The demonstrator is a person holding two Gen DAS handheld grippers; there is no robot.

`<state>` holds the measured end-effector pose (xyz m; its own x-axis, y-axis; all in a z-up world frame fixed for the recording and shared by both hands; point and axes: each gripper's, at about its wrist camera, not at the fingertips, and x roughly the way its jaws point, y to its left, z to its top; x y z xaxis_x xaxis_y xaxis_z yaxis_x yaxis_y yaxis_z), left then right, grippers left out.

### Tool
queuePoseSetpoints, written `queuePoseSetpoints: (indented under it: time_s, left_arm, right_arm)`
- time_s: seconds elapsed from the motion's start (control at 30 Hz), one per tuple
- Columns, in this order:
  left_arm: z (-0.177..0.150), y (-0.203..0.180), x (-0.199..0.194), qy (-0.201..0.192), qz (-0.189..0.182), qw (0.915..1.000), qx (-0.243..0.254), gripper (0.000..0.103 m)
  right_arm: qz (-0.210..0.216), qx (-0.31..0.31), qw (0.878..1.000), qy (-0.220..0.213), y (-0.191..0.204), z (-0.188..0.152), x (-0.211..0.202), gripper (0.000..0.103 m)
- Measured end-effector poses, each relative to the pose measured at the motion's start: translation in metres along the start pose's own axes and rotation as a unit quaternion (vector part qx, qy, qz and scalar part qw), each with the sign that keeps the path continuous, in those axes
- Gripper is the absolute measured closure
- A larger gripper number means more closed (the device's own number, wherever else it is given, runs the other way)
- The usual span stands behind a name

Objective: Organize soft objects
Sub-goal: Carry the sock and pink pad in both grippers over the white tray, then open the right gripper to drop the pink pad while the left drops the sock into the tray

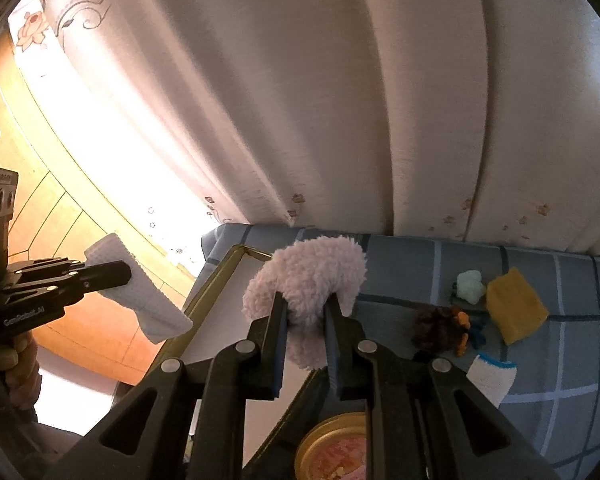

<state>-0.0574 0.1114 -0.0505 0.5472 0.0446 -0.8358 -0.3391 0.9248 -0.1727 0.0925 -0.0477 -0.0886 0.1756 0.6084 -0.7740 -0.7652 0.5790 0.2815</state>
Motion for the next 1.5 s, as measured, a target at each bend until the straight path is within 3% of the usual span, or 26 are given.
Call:
queuePoseSetpoints:
  time_s: [0.97,1.5]
  left_arm:
    - [0.000,0.036,0.018,0.024,0.010,0.9994,-0.023,0.101]
    - [-0.009,0.047,0.052,0.068,0.017,0.9971,-0.031,0.101]
  right_arm:
    - [0.020,-0.032,0.999,0.027,0.029,0.016,0.039,0.084]
    - [0.030,-0.058,0.995,0.074,0.038,0.018,0.082,0.084]
